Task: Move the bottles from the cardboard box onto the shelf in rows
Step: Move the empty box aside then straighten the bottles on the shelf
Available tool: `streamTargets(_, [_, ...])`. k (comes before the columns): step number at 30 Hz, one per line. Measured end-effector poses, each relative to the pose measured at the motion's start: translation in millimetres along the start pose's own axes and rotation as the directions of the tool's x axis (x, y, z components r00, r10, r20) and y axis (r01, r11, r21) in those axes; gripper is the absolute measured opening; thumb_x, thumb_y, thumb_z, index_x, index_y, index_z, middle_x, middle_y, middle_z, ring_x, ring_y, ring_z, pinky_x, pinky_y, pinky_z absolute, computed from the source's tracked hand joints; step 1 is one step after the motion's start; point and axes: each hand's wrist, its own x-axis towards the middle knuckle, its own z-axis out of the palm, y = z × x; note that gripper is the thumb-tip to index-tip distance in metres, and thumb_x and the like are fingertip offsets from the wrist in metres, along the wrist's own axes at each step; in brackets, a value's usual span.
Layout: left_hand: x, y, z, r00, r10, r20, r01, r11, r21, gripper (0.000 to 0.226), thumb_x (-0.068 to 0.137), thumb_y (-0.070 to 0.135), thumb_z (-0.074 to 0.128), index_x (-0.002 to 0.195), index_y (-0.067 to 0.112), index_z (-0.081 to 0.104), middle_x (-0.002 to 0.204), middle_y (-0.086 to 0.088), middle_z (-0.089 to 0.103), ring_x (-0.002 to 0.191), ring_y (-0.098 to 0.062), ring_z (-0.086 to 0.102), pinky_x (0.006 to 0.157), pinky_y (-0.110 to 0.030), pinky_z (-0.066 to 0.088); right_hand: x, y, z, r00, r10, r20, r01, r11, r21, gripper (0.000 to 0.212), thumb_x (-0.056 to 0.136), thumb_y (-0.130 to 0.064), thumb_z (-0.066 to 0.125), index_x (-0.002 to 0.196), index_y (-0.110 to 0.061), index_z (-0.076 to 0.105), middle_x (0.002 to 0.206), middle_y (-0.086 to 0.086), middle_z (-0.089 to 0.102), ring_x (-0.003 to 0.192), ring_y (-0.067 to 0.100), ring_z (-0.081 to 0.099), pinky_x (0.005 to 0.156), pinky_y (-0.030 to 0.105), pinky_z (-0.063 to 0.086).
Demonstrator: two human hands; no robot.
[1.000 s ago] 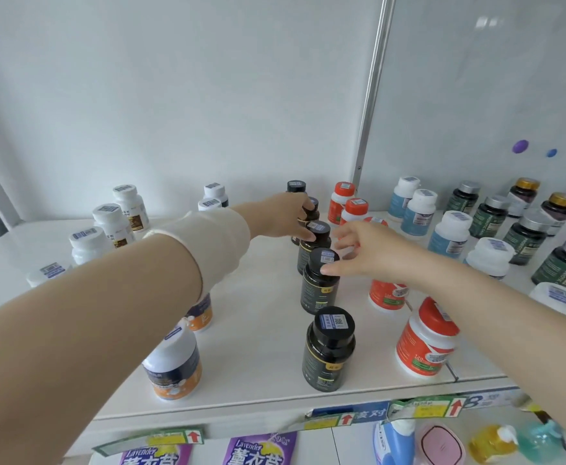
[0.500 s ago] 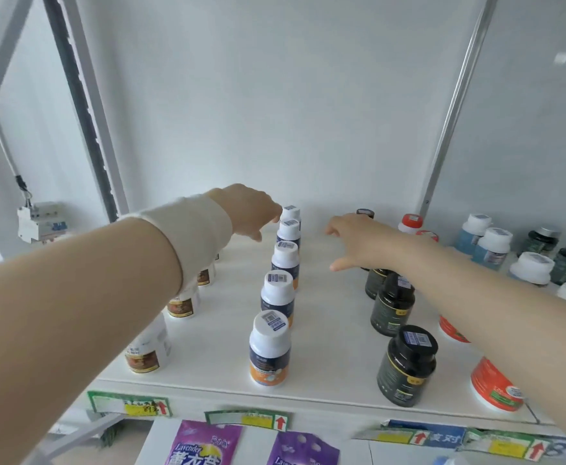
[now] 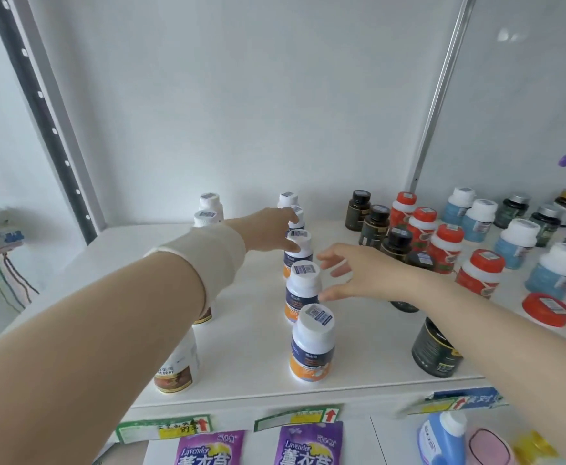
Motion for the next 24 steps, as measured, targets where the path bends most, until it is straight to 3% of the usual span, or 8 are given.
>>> streamTargets(5, [8,-1,8,1.0,-0.016,0.015,0.018,0.997,-0.074,0.061,0.087,0.033,0.063,0.14,0.016,0.036,0.139,-0.007,0.046,0.122,-0.025,0.049,0.101,-0.032,0.038,7,-1,12,1.0,-0.021,0.0,0.021,0.993,0.113,0.052,0.072,-0.03,0.078,0.117,-0.025,0.052,0.116,-0.005,0.058,0.106,0.014,0.06,0.089,0.025,0.048])
streamTargets(8, [12,0,10,1.0,-0.013,0.003,0.013,0.996,-0.092,0.052,0.088,0.031,0.062,0.134,0.017,0.043,0.135,-0.007,0.049,0.118,-0.024,0.049,0.092,-0.027,0.038,9,-2,14,0.999,-0.049,-0.003,0.049,0.992,0.117,0.038,0.074,-0.028,0.077,0.103,-0.028,0.054,0.101,-0.01,0.059,0.098,0.014,0.062,0.082,0.02,0.046])
streamTargets(12, [13,4,13,1.0,-0.024,-0.004,0.023,0.981,-0.194,0.045,0.086,0.024,0.064,0.126,0.013,0.048,0.127,-0.01,0.053,0.086,-0.023,0.056,0.07,-0.026,0.045,9,-1,12,0.998,-0.065,0.009,0.064,0.992,0.105,0.035,0.076,-0.028,0.075,0.104,-0.026,0.054,0.095,-0.012,0.058,0.09,0.012,0.06,0.077,0.02,0.047])
streamTargets(14, [14,6,13,0.999,-0.033,-0.002,0.031,0.966,-0.255,0.044,0.085,0.022,0.066,0.124,0.011,0.05,0.124,-0.01,0.054,0.075,-0.02,0.056,0.067,-0.02,0.048,8,0,9,0.998,-0.055,0.017,0.052,0.99,0.135,0.034,0.078,-0.023,0.074,0.106,-0.023,0.056,0.095,-0.011,0.058,0.087,0.012,0.059,0.069,0.014,0.047])
streamTargets(18, [16,9,14,0.999,-0.038,0.0,0.037,0.956,-0.292,0.045,0.084,0.023,0.068,0.123,0.012,0.05,0.121,-0.01,0.055,0.066,-0.014,0.057,0.072,-0.023,0.052,7,4,5,0.999,-0.033,0.017,0.031,0.989,0.148,0.039,0.078,-0.02,0.074,0.114,-0.015,0.058,0.102,-0.004,0.059,0.095,0.02,0.063,0.069,0.016,0.05])
streamTargets(21, [17,10,13,0.999,-0.05,0.013,0.052,0.953,-0.299,0.045,0.083,0.022,0.069,0.123,0.011,0.051,0.122,-0.011,0.055,0.078,-0.022,0.059,0.085,-0.033,0.054,7,6,5,0.999,-0.036,0.019,0.033,0.989,0.144,0.042,0.077,-0.021,0.074,0.115,-0.016,0.057,0.102,-0.005,0.059,0.093,0.017,0.061,0.068,0.012,0.047])
streamTargets(24, [15,10,13,0.999,-0.04,0.007,0.041,0.964,-0.265,0.047,0.083,0.025,0.069,0.124,0.014,0.051,0.124,-0.007,0.056,0.08,-0.02,0.058,0.087,-0.033,0.051,8,7,5,0.999,-0.041,0.025,0.038,0.994,0.107,0.044,0.078,-0.025,0.074,0.117,-0.017,0.056,0.105,-0.006,0.059,0.093,0.013,0.059,0.07,0.01,0.042])
